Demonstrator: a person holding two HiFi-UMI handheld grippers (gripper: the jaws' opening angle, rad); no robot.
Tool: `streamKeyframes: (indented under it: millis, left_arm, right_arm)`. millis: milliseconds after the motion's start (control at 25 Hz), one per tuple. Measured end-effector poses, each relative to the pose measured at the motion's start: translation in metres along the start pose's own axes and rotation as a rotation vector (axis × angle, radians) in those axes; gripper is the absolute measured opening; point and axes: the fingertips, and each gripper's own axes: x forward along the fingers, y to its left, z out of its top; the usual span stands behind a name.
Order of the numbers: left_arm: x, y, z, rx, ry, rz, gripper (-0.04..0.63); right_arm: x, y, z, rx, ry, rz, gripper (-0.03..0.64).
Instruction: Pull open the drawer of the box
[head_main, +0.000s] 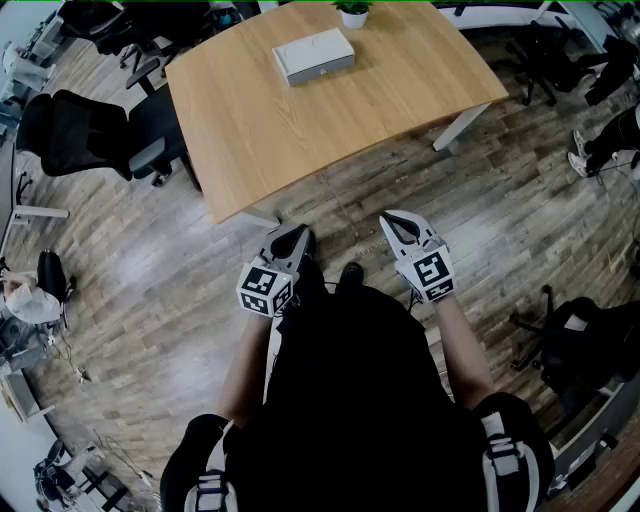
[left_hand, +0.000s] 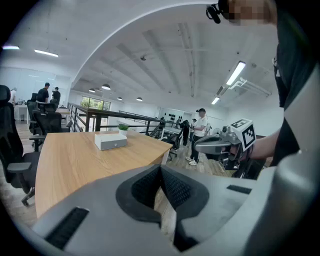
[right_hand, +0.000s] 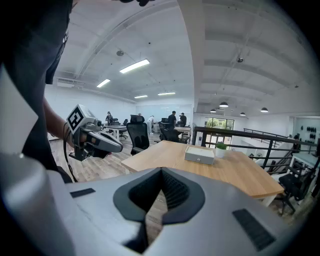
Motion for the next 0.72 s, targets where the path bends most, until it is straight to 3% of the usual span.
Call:
streamKeyframes:
  millis: [720]
  left_arm:
    - [0.001, -0.018, 0.018, 0.081, 0.020, -0.032, 0.023]
  right_arm:
    - [-0.005, 0.000, -0.011, -0.003, 0.009, -0.040, 0.023]
